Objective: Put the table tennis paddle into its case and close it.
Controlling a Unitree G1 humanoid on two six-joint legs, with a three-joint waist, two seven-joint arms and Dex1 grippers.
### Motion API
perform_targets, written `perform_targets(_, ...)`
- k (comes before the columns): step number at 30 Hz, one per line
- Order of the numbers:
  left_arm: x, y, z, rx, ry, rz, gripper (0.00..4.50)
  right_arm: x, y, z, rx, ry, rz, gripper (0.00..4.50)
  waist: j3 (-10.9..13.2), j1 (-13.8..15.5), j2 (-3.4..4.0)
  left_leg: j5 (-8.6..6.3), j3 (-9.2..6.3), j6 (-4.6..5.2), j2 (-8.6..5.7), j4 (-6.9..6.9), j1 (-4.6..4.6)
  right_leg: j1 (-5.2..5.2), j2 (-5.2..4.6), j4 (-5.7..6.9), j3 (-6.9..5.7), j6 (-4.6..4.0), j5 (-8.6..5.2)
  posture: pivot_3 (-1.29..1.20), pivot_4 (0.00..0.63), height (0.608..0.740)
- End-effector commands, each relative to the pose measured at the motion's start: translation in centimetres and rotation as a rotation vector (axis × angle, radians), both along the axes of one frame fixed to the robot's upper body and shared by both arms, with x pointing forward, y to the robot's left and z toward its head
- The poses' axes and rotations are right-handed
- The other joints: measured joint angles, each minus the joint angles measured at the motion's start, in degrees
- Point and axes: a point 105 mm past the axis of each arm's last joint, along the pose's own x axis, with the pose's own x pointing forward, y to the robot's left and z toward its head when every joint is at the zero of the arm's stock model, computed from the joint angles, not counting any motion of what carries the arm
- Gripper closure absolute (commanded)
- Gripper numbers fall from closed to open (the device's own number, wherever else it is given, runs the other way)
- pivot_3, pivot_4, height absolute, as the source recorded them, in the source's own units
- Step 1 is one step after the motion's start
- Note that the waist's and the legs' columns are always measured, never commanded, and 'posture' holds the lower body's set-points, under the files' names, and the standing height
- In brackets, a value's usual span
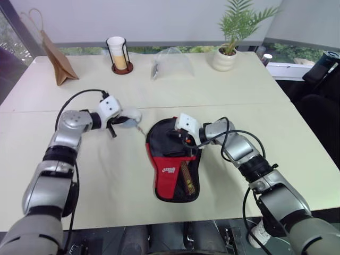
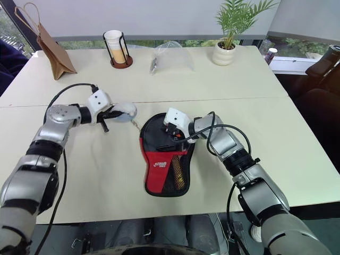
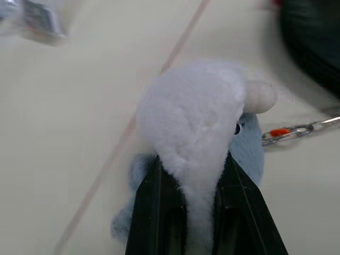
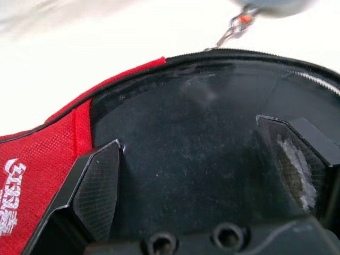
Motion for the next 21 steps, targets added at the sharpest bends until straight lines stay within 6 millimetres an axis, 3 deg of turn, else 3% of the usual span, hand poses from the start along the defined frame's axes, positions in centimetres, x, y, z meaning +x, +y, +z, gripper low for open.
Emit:
perform_targets(1,1.7,0.1,2.2,0.016,-0.114,0.080,4.49,-0.9,-2.4,-5.3,-0.160,0.193,-0.124,0.00,-0.06,-0.03,-0.06,0.00,0.00,0.00,0.00,0.00,0.00,0.00,0.00,0.00,0.00,0.00,0.00,0.00,0.150,0.740)
perform_targets(10,4.2,-5.3,4.7,0.009,-0.256,0.119,4.49,-1.8,-2.7,-7.7,-0.256,0.322,-0.192,0.00,-0.41,-0.20,-0.10,0.00,-0.03,0.00,0.01,0.00,0.06,0.01,0.00,0.04,-0.01,-0.01,0.00,0.00,0.150,0.740)
perform_targets(14,4.5,-7.1,5.5,-0.011,-0.289,0.109,4.49,-2.4,-2.5,-8.1,-0.272,0.352,-0.207,0.00,-0.80,-0.17,-0.06,-0.01,-0.04,0.00,0.01,-0.02,0.09,0.01,0.00,0.04,-0.01,-0.02,-0.02,0.00,0.150,0.740)
perform_targets(21,4.3,-12.7,6.5,-0.067,-0.318,0.029,4.49,-3.3,-2.0,-8.4,-0.275,0.389,-0.246,0.00,-1.07,-0.03,-0.20,-0.02,-0.10,-0.01,0.01,-0.03,0.07,0.06,-0.03,-0.05,-0.03,-0.22,-0.13,0.00,0.150,0.740)
